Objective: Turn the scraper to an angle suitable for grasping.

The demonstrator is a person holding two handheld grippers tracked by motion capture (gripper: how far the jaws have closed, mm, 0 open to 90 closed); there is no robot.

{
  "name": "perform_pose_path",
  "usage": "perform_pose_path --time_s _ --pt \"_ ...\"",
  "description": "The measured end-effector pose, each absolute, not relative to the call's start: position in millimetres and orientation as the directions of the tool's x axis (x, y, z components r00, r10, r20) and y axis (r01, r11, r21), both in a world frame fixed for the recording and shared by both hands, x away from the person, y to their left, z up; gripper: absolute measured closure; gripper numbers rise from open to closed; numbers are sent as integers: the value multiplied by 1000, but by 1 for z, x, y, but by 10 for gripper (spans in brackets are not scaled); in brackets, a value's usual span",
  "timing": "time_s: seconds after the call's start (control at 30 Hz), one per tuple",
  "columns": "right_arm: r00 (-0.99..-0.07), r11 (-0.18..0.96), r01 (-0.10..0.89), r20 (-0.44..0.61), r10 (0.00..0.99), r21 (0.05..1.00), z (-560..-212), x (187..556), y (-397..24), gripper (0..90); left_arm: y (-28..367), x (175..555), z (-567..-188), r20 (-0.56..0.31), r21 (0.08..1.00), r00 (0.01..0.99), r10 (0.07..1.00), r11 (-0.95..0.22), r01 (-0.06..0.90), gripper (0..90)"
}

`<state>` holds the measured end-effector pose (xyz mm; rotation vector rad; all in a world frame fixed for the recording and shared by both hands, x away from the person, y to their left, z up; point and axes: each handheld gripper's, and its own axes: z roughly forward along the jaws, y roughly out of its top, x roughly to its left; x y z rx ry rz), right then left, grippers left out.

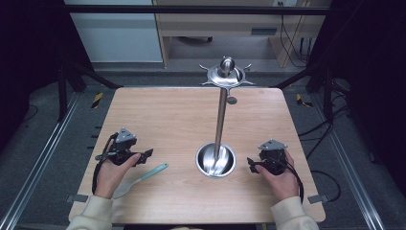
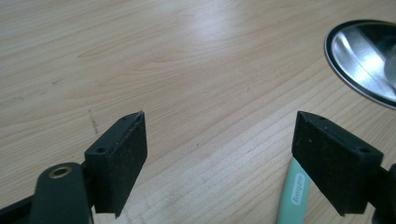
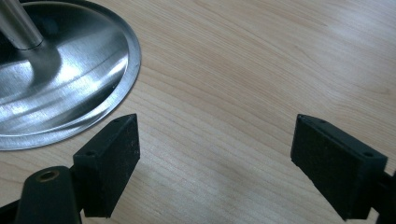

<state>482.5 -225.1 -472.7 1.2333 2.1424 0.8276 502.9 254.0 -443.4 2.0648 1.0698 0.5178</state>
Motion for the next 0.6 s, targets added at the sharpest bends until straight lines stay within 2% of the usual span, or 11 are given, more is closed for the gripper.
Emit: perform_pose_path --time_s 0.23,0.3,0.37,0.4,0.43,0.5,0.53,0.6 --pt "-436 387 563 -136 890 730 -472 482 -226 168 241 503 -455 81 685 609 789 -488 541 193" --pt "-439 396 557 -146 886 730 -472 482 -226 168 238 501 -456 98 669 614 783 -509 542 230" --pt "-439 395 560 -144 887 728 -472 482 -225 168 236 500 -455 120 657 621 774 -531 535 301" --pt "-438 395 559 -145 887 729 -472 482 -225 169 236 500 -454 115 661 626 772 -530 532 358" --pt "-439 397 556 -147 886 730 -472 482 -225 170 236 499 -454 118 656 636 763 -541 526 465" --pt "-438 395 559 -145 887 729 -472 482 -225 170 235 499 -454 120 654 638 760 -545 525 566" --pt "-439 396 558 -146 887 729 -472 482 -225 171 235 499 -455 117 651 653 748 -554 519 649" --pt "-437 394 557 -146 888 731 -472 483 -225 171 234 498 -455 115 645 659 743 -561 520 736"
